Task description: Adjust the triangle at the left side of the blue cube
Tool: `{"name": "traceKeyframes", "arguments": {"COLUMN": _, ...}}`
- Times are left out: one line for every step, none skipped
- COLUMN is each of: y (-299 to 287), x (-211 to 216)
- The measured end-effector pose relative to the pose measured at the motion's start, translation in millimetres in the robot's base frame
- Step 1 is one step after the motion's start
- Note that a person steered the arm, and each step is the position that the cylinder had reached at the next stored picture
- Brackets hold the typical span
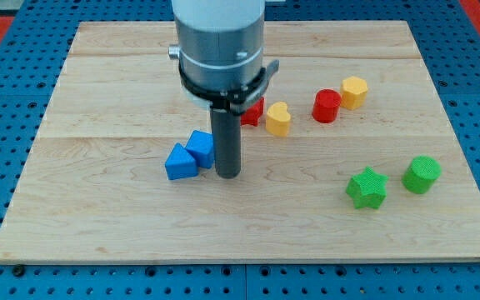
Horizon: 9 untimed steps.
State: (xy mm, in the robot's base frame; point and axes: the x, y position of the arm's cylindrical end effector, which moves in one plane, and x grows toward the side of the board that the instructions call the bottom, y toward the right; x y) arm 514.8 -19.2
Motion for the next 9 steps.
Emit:
{"name": "traceKeyframes", "arguments": {"y": -17, "x": 15}}
{"name": "traceKeyframes", "arguments": {"y": -62, "x": 15}}
{"name": "traceKeyframes", "arguments": {"y": -96, "x": 14}}
{"name": "traceKeyframes", "arguments": {"y": -96, "x": 16}}
{"name": "traceKeyframes", "arguments": {"y": -76, "x": 34}}
{"name": "traceKeyframes", "arguments": {"y": -62, "x": 29}}
{"name": "traceKeyframes", "arguments": {"y": -60, "x": 3}}
{"name": "traceKeyframes", "arguments": {"y": -60, "x": -11}}
{"name": "traceKeyframes", "arguments": {"y": -60, "x": -11}}
